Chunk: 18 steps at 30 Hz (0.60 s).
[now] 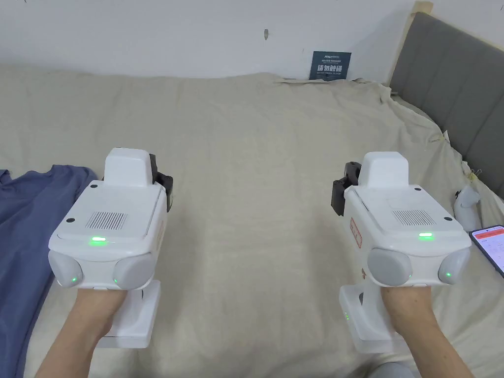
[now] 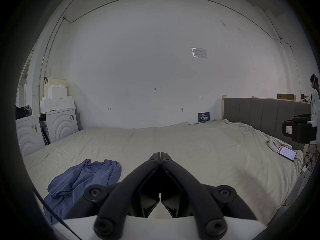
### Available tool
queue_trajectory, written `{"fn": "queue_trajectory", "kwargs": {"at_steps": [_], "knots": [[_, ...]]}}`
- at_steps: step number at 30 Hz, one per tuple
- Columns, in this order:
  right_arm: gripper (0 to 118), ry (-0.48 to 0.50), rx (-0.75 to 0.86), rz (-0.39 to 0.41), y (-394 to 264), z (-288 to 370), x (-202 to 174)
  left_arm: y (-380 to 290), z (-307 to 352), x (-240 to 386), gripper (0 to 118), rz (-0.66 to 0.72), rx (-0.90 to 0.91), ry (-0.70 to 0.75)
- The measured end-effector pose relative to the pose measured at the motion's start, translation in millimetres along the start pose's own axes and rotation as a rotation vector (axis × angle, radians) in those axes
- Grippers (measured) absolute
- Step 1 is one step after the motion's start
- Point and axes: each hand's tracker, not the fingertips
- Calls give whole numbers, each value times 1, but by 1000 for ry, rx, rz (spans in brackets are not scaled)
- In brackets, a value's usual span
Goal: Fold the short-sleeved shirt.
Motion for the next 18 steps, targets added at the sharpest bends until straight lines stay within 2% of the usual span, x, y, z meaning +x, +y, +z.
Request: {"fn": "queue_trajectory", "kwargs": {"at_steps": [11, 18], "knots": [[0, 11, -2, 12, 3, -1, -5, 1, 1, -2, 0, 4, -1, 1], [0, 106, 15, 34, 11, -10, -39, -1, 11, -32, 0, 13, -4, 77]]}}
